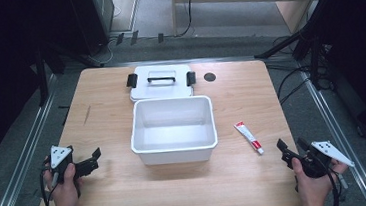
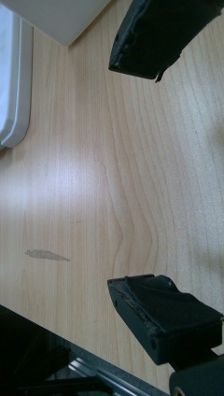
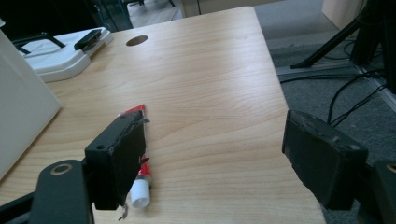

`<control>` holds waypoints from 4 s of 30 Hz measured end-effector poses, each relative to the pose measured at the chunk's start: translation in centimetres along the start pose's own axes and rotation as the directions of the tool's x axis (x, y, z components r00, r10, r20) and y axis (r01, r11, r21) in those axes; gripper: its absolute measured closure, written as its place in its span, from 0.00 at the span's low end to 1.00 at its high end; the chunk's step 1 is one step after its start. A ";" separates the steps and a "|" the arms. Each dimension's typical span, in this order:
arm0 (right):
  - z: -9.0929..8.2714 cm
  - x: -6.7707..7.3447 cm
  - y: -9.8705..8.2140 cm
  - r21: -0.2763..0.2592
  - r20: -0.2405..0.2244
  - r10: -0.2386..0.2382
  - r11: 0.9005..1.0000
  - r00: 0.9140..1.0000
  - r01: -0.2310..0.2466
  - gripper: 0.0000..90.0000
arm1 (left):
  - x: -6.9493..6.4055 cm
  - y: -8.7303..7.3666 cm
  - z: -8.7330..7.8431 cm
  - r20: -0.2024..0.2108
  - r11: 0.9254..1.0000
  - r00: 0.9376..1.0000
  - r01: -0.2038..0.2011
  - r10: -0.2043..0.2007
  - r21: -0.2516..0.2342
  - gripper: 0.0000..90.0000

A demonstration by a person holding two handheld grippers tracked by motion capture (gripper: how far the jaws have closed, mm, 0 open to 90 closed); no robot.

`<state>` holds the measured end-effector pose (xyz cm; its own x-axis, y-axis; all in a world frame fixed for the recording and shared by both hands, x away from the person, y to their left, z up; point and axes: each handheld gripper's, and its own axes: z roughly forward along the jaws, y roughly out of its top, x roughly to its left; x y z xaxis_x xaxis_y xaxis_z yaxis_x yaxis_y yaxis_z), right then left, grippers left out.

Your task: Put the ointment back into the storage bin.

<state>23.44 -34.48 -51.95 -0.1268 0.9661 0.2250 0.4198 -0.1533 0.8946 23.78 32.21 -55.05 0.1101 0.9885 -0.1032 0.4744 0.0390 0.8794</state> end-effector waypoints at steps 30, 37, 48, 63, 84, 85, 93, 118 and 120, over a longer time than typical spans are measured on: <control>2.2 4.6 4.6 0.489 -0.026 -0.230 0.846 0.973 0.213 0.30 | 0.0 0.0 -0.1 0.003 1.000 1.000 -0.001 0.001 -0.013 0.01; 3.3 5.6 6.1 0.606 -0.054 -0.298 0.749 0.953 0.269 0.27 | 0.1 0.0 -0.1 0.007 1.000 1.000 0.000 0.000 -0.014 0.01; 4.9 6.8 7.7 0.770 -0.148 -0.345 0.548 0.927 0.327 0.24 | 0.1 0.0 -0.1 0.010 1.000 1.000 0.001 -0.001 -0.013 0.01; 7.7 8.3 7.1 0.872 -0.219 -0.333 0.354 0.917 0.337 0.23 | 0.1 0.0 -0.1 0.011 1.000 1.000 0.006 -0.005 -0.012 0.01; 12.4 8.7 6.0 0.885 -0.257 -0.391 0.271 0.884 0.378 0.33 | 0.1 0.0 -0.1 0.013 1.000 1.000 0.005 -0.005 -0.011 0.01; 12.6 8.6 6.0 0.884 -0.258 -0.393 0.272 0.882 0.380 0.34 | 0.1 0.0 -0.1 0.012 1.000 1.000 0.005 -0.005 -0.011 0.01; 13.9 9.1 6.1 0.888 -0.251 -0.382 0.274 0.889 0.369 0.44 | 0.2 0.0 -0.1 0.013 1.000 1.000 0.008 -0.008 -0.011 0.01; 16.1 10.9 6.3 0.895 -0.287 -0.349 0.235 0.892 0.380 0.79 | 0.2 0.0 -0.1 0.016 1.000 1.000 0.026 -0.025 -0.011 0.01; 16.0 11.0 6.6 0.896 -0.282 -0.346 0.239 0.895 0.375 0.79 | 0.3 0.0 0.0 0.016 1.000 0.999 0.029 -0.028 -0.011 0.01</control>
<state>39.20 -21.51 -49.80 -0.5126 0.8586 0.0008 0.8576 0.5120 -0.0479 23.77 32.47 -55.08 0.1104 0.9846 -0.1356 0.4679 0.0688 0.8811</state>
